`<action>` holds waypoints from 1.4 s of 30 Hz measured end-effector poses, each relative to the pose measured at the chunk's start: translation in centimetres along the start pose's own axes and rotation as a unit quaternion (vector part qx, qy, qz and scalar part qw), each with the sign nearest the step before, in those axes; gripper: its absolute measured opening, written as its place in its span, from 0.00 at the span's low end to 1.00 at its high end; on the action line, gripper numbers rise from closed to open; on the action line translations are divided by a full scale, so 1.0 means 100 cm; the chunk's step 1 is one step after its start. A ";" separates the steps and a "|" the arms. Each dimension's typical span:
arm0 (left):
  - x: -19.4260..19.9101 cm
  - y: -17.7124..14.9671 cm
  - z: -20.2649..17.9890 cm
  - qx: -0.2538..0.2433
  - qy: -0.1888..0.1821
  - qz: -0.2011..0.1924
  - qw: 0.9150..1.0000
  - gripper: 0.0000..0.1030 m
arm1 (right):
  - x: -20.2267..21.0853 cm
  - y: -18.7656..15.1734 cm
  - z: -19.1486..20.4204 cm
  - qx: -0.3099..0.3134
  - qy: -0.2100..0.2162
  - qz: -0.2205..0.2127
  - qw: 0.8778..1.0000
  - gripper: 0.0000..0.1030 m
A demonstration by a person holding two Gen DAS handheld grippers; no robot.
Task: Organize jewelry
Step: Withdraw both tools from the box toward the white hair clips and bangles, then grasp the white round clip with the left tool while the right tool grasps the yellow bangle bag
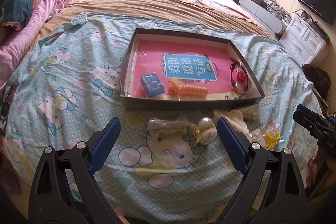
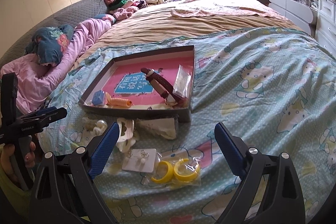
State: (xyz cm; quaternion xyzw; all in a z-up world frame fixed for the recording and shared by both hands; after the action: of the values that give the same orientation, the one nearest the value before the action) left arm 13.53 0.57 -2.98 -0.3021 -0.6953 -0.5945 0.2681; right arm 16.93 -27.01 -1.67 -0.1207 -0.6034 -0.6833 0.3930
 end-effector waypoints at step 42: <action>-0.041 -0.054 -0.042 -0.037 -0.024 0.064 0.997 0.71 | -0.021 -0.064 -0.027 -0.108 0.049 0.082 0.990 0.49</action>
State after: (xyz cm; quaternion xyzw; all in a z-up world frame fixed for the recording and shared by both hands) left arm 12.35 -4.59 -8.97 -0.3704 -0.6581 -0.5940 0.2772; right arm 14.78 -28.87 -8.33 -0.1779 -0.4940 -0.7154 0.4610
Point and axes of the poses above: each gripper's, at about its wrist camera, not at the fingertips, and x roughly against the way its jaws point, z to its left, y to its top, the point moved 4 cm from there along -x, roughly the way its jaws point, and after that the axes turned 4 degrees about -z, right-handed, at the moved point
